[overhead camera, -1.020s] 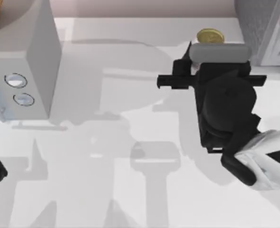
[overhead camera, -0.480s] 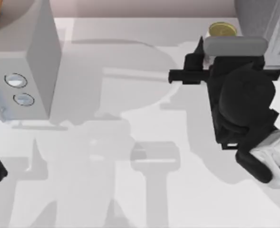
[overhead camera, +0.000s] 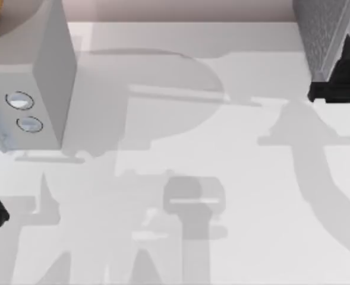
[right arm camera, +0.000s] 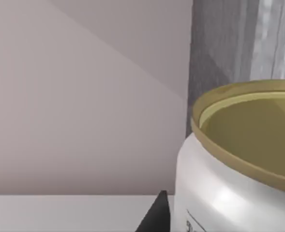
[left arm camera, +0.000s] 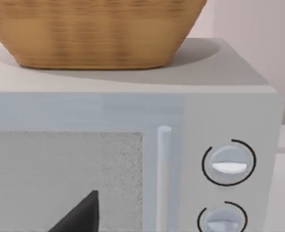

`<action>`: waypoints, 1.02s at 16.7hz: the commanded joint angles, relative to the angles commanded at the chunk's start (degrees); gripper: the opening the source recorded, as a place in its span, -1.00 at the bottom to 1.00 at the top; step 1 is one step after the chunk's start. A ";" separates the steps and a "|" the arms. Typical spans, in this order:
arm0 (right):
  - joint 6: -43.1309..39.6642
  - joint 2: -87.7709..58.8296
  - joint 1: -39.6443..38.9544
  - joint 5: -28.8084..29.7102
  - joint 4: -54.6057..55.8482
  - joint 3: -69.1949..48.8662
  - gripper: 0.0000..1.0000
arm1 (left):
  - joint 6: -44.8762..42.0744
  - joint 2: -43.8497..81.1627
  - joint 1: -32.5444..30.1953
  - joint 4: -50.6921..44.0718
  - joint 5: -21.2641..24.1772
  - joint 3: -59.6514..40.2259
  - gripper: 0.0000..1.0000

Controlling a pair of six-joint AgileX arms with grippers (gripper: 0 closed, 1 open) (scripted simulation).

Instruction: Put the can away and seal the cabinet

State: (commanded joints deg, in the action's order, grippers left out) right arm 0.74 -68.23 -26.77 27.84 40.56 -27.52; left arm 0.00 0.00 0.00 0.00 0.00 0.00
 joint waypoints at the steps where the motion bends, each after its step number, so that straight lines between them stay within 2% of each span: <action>1: -0.05 5.08 1.99 -2.07 -3.02 2.05 -1.00 | 0.00 0.00 0.00 0.00 0.00 0.00 1.00; 11: -0.57 53.20 20.87 -21.71 -31.62 21.46 -1.00 | 0.00 0.00 0.00 0.00 0.00 0.00 1.00; 17: -0.73 67.71 26.57 -27.62 -40.24 27.31 -1.00 | 0.00 0.00 0.00 0.00 0.00 0.00 1.00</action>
State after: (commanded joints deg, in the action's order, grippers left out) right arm 0.01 -0.53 -0.21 0.21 0.32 -0.21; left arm 0.00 0.00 0.00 0.00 0.00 0.00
